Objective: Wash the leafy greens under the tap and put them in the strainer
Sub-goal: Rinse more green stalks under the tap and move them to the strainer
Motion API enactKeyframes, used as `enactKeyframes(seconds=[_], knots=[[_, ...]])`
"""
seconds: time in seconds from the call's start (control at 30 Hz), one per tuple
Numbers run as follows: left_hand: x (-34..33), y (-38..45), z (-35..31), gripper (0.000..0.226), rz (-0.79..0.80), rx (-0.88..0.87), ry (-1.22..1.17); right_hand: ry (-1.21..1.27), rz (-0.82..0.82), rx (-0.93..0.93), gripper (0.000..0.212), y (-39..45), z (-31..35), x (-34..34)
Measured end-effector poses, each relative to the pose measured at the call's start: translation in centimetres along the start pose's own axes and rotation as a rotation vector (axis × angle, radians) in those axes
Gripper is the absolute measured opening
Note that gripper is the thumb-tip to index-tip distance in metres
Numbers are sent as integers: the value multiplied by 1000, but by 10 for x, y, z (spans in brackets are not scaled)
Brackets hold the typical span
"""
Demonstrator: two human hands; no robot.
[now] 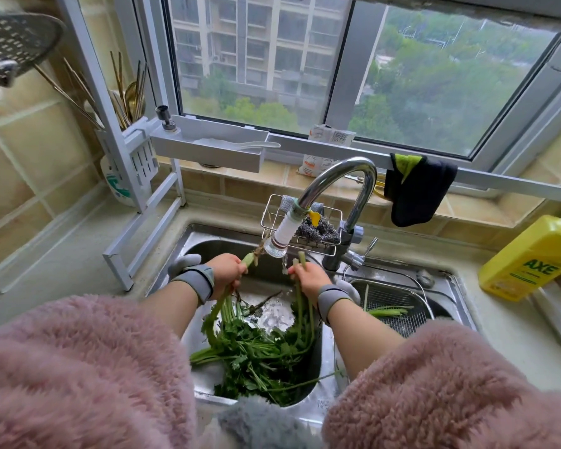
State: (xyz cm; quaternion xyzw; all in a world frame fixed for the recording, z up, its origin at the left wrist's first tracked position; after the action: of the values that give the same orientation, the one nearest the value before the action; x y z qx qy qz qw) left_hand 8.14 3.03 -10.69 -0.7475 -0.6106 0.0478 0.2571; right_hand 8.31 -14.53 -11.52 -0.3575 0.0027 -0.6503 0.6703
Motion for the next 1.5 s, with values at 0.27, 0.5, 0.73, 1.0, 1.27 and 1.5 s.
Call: enactKeyframes(seconds=[0.27,0.5,0.73,1.0,1.27,1.5], knots=[[-7,-3,4,28,-17,5,-24,278,198,72,20,-8,6,-28],[-7,-3,4,25,-35,27,-63,223,51,69,38,-4,9,-11],[-8,-2,4,26,-35,27,-94,328,152,43,24,-1,8,-21],[-10,-3,5,26,-45,30,-111,369,164,18,21,-2,10,-23],[-10,-2,5,24,-54,18,-115,437,226,6,25,-3,9,-28],[-11,0,5,15,-52,14,-153,364,236,-8,25,-2,10,-28]])
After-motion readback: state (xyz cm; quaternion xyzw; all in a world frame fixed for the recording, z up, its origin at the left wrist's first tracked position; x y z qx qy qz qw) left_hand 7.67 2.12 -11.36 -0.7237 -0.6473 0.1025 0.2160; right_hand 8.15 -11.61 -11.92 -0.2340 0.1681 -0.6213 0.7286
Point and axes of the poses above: each hand's wrist, its own y-axis towards the middle knuckle, its own x-axis out of the back of the hand, z = x × y, the point moved 7 cm from there along y, towards the middle knuckle, and after that the axes turned 8 degrees about -x, right-handed, at the moved point
